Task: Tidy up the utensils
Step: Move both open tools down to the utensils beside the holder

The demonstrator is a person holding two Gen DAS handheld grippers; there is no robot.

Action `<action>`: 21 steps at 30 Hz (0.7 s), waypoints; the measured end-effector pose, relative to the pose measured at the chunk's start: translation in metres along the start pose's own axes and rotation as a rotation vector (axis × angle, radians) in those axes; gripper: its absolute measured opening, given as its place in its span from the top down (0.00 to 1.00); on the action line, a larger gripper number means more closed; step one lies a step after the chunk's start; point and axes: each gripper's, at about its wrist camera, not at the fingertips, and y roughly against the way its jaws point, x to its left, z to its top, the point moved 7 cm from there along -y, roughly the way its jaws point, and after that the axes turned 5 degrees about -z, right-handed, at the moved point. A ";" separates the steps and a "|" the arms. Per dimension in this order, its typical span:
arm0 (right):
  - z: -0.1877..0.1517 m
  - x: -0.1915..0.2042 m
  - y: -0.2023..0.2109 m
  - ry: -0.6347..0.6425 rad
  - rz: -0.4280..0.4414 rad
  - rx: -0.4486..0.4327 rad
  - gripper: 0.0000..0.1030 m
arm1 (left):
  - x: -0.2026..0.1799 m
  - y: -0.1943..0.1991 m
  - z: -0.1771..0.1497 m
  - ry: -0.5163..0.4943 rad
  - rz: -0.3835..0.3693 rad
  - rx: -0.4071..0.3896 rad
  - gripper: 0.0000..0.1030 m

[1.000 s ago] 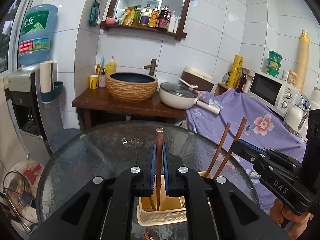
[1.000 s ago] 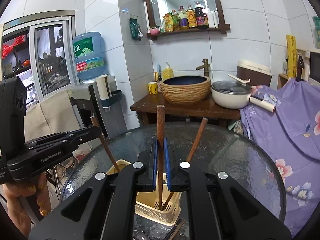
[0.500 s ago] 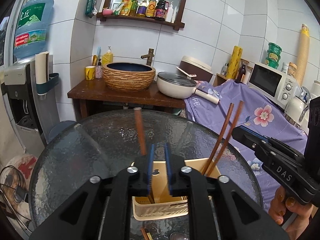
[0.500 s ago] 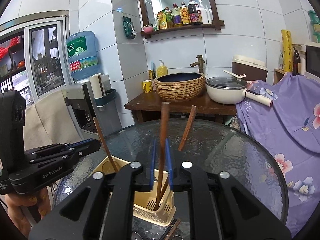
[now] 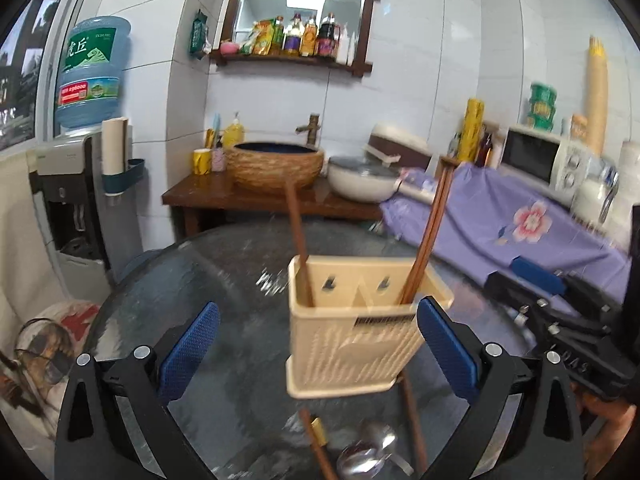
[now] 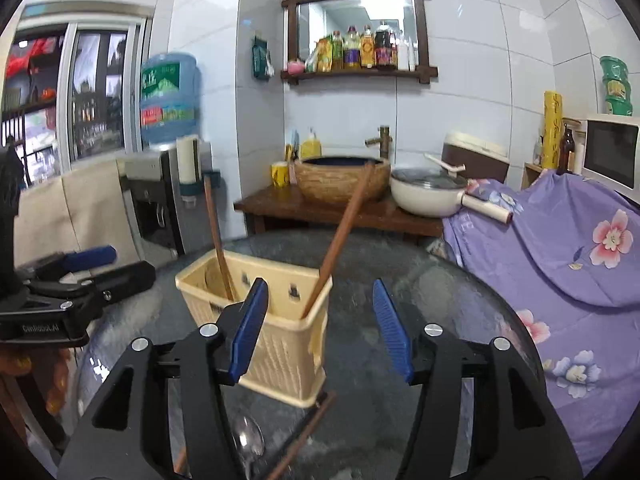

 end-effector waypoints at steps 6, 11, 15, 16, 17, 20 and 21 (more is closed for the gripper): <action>-0.070 -0.010 -0.017 -0.062 -0.005 0.184 0.46 | 0.027 -0.015 -0.060 0.072 0.090 0.151 0.06; -0.126 -0.009 -0.033 -0.087 -0.017 0.339 0.46 | 0.040 -0.027 -0.102 0.121 0.086 0.247 0.06; -0.153 -0.006 -0.038 -0.102 -0.024 0.407 0.46 | 0.035 -0.031 -0.123 0.079 0.097 0.303 0.07; -0.156 -0.005 -0.038 -0.108 -0.026 0.414 0.46 | 0.033 -0.030 -0.126 0.068 0.104 0.303 0.07; -0.158 -0.004 -0.038 -0.111 -0.026 0.420 0.46 | 0.033 -0.029 -0.129 0.064 0.107 0.303 0.07; -0.164 0.001 -0.038 -0.097 -0.023 0.440 0.46 | 0.030 -0.027 -0.138 0.053 0.102 0.303 0.08; -0.165 0.002 -0.039 -0.089 -0.024 0.442 0.46 | 0.029 -0.027 -0.140 0.053 0.100 0.307 0.10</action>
